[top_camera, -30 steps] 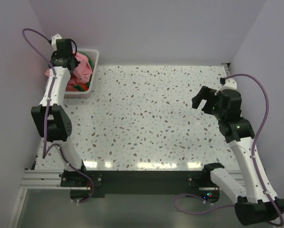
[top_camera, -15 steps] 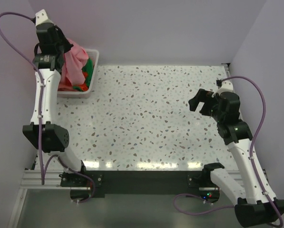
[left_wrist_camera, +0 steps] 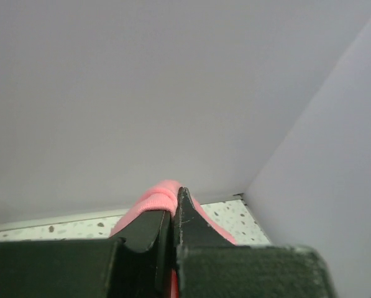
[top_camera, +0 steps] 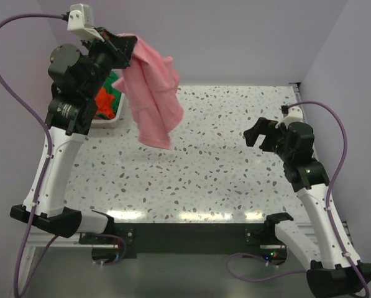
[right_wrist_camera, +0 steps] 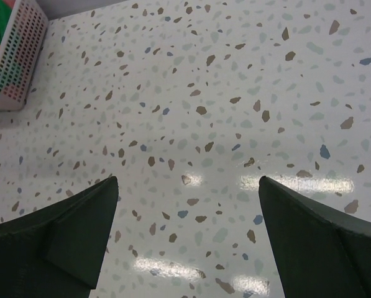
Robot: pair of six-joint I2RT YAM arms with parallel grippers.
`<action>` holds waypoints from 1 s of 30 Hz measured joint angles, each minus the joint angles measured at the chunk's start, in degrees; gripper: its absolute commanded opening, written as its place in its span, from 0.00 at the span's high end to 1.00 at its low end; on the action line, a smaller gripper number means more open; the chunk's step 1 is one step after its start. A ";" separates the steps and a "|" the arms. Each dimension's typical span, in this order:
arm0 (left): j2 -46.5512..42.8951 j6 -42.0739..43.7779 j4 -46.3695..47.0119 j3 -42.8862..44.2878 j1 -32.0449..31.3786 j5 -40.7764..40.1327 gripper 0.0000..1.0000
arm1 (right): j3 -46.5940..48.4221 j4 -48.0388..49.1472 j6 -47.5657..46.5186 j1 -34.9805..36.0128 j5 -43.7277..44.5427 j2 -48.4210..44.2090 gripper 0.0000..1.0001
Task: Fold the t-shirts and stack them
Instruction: Move the tshirt to the center of the board
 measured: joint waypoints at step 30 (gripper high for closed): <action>-0.28 -12.59 2.56 -51.49 -6.99 -6.38 0.00 | -1.14 1.09 -0.37 16.46 -1.03 12.17 0.01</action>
